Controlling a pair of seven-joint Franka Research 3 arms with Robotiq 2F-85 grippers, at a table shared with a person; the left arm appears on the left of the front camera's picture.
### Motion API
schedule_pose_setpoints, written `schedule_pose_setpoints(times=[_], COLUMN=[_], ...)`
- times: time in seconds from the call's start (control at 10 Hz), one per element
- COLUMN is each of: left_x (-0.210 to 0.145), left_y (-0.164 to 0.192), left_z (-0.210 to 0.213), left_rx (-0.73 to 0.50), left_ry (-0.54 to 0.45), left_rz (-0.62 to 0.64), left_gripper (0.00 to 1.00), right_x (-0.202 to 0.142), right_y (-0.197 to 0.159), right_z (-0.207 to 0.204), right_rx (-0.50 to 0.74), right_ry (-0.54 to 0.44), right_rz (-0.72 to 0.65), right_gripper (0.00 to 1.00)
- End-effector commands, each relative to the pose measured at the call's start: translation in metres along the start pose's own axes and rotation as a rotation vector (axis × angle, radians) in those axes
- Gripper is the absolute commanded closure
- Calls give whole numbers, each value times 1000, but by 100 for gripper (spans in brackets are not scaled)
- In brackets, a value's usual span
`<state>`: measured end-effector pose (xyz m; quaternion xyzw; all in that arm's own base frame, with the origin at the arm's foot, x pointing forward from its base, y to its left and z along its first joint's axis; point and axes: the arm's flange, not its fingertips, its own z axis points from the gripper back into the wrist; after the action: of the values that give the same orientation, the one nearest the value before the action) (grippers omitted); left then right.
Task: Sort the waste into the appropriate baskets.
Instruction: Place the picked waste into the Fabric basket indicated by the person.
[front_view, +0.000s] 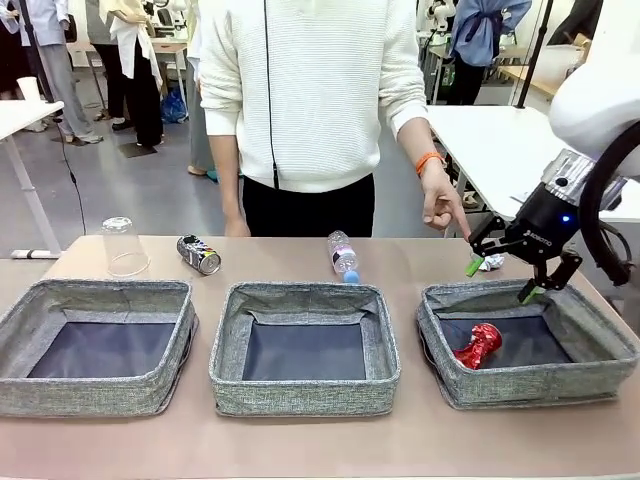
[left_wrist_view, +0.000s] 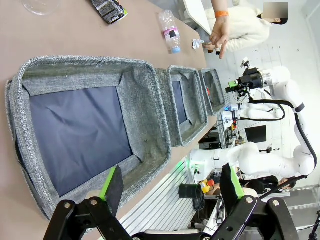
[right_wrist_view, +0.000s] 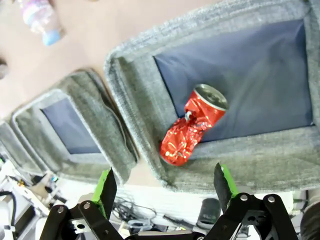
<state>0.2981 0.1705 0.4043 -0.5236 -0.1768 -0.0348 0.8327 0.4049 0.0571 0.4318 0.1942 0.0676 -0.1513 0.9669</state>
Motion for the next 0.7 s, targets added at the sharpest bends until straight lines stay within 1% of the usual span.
schedule_pose_setpoints(times=[0.0, 0.1, 0.2, 0.3, 0.4, 0.5, 0.6], left_x=[1, 1, 1, 1, 1, 1, 1], left_y=[0, 0, 0, 0, 0, 0, 0], left_z=[0, 0, 0, 0, 0, 0, 0], left_rx=[-18, -18, -18, -18, -18, -18, -18], left_ry=[-11, -11, -11, -11, -11, -11, -11], left_rz=[-19, -19, -19, -19, -19, -19, -19], left_gripper=[0, 0, 0, 0, 0, 0, 0], right_x=[-12, -17, -18, -23, -21, -23, -24], right_y=[14, 21, 21, 13, -5, -31, -60], right_z=[25, 49, 70, 81, 78, 72, 61], right_rx=[315, 524, 753, 973, 936, 980, 1004], right_ry=[20, 102, 285, 310, 336, 345, 332], right_rz=[199, 254, 249, 401, 344, 392, 438], right_gripper=[0, 0, 0, 0, 0, 0, 0])
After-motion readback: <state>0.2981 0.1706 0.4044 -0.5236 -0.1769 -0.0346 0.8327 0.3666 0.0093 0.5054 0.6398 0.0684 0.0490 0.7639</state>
